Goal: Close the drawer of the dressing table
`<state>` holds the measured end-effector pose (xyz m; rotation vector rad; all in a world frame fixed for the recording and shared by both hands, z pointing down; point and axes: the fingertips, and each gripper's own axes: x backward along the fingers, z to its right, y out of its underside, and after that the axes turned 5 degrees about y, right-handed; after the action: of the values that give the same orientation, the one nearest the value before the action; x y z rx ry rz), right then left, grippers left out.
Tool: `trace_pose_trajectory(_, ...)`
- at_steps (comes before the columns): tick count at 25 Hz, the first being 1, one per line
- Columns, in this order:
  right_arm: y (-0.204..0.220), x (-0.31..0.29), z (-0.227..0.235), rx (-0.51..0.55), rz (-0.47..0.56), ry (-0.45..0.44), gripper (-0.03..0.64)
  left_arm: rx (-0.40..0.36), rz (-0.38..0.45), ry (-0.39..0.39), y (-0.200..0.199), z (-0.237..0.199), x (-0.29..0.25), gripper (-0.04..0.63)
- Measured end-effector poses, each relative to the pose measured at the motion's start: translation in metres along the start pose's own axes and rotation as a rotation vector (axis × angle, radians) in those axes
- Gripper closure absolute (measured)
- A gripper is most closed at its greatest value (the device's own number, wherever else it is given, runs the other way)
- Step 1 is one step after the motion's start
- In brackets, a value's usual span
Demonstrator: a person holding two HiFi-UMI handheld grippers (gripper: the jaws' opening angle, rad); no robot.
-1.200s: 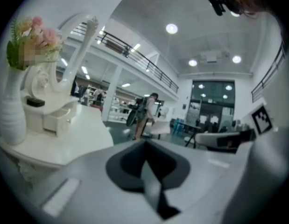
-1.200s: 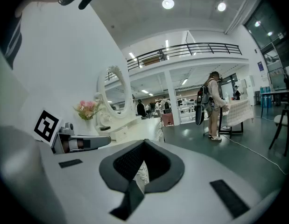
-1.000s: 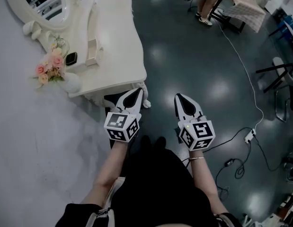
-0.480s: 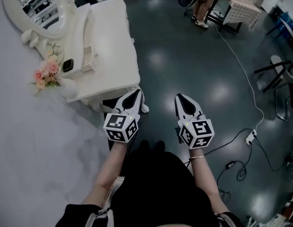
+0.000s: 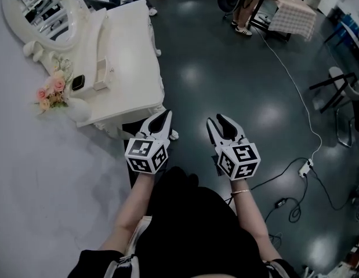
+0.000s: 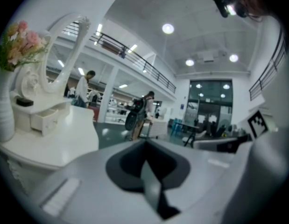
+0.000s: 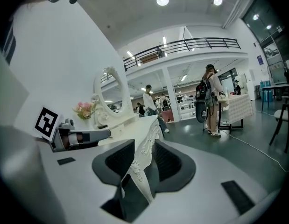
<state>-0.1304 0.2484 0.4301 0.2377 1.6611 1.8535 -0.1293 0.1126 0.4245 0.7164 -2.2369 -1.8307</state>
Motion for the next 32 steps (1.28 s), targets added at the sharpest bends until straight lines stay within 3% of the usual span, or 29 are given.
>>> trace_pose_trajectory(15,-0.007,-0.048,0.050,-0.038,-0.028,-0.002,0.474,-0.003,-0.034,0.015,-0.004,-0.023,-0.086,0.592)
trace_pose_trajectory(24,-0.042,-0.154,0.090,-0.049,-0.050,-0.019,0.474,0.004,-0.042,-0.002,-0.030,-0.094,-0.179,0.591)
trace_pose_trajectory(32,-0.076,-0.260,0.091,-0.018,-0.079,-0.095,0.474,0.031,-0.042,-0.052,-0.055,-0.166,-0.227,0.592)
